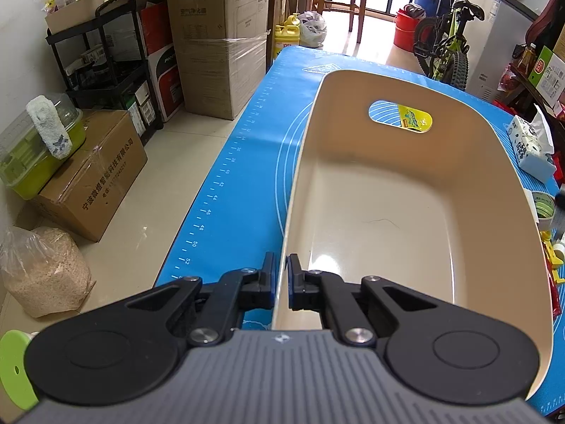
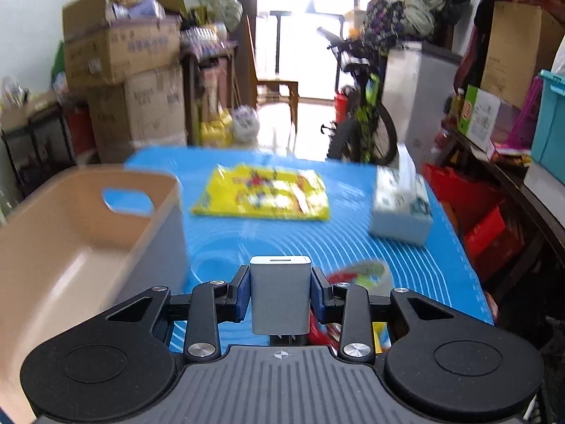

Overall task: Organize rigid objects
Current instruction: 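Lift the white charger with the right tool and release it into the basket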

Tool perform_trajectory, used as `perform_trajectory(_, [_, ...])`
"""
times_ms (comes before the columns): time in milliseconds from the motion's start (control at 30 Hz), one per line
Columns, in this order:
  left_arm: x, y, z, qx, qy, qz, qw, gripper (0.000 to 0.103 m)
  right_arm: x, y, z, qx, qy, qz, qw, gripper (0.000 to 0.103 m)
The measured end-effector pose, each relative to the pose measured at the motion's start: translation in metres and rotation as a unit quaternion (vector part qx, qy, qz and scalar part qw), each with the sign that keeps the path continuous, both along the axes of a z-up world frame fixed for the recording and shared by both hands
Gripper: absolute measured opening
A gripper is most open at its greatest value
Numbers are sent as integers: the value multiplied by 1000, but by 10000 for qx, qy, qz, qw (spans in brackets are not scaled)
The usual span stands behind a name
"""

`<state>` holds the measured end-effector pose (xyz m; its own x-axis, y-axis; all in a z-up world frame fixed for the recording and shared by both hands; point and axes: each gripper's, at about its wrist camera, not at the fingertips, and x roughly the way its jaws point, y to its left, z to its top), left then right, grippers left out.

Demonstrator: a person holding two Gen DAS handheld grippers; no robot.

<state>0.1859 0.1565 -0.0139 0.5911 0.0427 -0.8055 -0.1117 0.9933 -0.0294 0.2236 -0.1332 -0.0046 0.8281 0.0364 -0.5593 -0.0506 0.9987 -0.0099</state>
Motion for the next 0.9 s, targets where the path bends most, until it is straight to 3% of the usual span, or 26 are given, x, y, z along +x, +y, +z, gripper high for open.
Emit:
perform_trajectory(167, [0,0,0,-3,1,0,10000,8,-5,28,32,280,-304,462,9981,43])
perform_trajectory(333, [0,0,0,3,0,-2,10000,8,-1,63,38,404,-289,954,9942,43])
perform_trajectory(600, [0,0,-1,5,1,-1,10000,8,2,122,15,108,303,1550,9874,43])
perform_trajectory(900, [-1,0,-1,2,1,3,10000,8,20,144,-19,-222,1330,1740,9755,43])
